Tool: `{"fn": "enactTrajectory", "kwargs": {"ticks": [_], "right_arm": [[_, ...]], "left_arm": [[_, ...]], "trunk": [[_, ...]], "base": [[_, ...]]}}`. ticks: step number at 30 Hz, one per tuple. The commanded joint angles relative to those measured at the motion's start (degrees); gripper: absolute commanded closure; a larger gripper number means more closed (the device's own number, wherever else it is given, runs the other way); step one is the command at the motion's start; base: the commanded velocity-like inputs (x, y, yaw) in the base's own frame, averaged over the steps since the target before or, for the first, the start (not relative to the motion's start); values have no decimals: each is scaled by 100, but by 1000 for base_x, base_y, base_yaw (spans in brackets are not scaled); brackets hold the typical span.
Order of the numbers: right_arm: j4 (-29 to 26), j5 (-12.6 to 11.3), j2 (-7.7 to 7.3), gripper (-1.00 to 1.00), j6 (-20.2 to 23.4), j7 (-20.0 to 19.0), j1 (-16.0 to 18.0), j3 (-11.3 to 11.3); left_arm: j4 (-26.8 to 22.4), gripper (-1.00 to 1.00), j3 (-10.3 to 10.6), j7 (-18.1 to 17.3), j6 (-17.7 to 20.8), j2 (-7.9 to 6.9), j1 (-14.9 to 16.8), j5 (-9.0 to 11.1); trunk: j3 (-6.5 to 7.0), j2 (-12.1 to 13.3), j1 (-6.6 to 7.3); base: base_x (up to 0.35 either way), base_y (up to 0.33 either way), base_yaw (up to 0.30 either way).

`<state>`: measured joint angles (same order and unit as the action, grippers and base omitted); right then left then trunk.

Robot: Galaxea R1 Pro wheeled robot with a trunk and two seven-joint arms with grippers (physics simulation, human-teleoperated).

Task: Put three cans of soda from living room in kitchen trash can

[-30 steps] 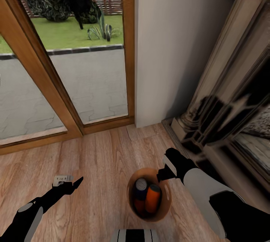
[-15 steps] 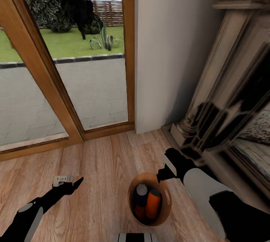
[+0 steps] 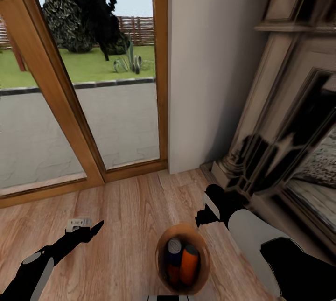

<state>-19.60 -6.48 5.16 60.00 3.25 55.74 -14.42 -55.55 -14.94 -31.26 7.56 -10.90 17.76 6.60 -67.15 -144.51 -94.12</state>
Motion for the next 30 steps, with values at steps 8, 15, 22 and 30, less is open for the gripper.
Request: {"fn": "enactTrajectory", "kwargs": {"ticks": [8, 15, 22, 30], "right_arm": [[-62, -6, 65, -100, -22, -66, -37, 73], [-67, -7, 60, -100, -26, -190, -37, 299], [-67, -7, 60, -100, -26, -190, -37, 351], [-140, -15, -12, -100, -95, -245, -102, 414]], "left_arm": [[-66, -100, -66, 23, -66, -59, 66, 67], [-292, -100, -96, 25, -144, -57, 230, 137], [-517, -100, -96, 25, -144, -57, 230, 137], [-644, -100, -100, 35, -154, -16, 161, 101]], "trunk": [[133, 9, 15], [133, 9, 15], [133, 9, 15], [133, 9, 15]], "base": [[0, 0, 0], [0, 0, 0], [0, 0, 0], [0, 0, 0]]}}
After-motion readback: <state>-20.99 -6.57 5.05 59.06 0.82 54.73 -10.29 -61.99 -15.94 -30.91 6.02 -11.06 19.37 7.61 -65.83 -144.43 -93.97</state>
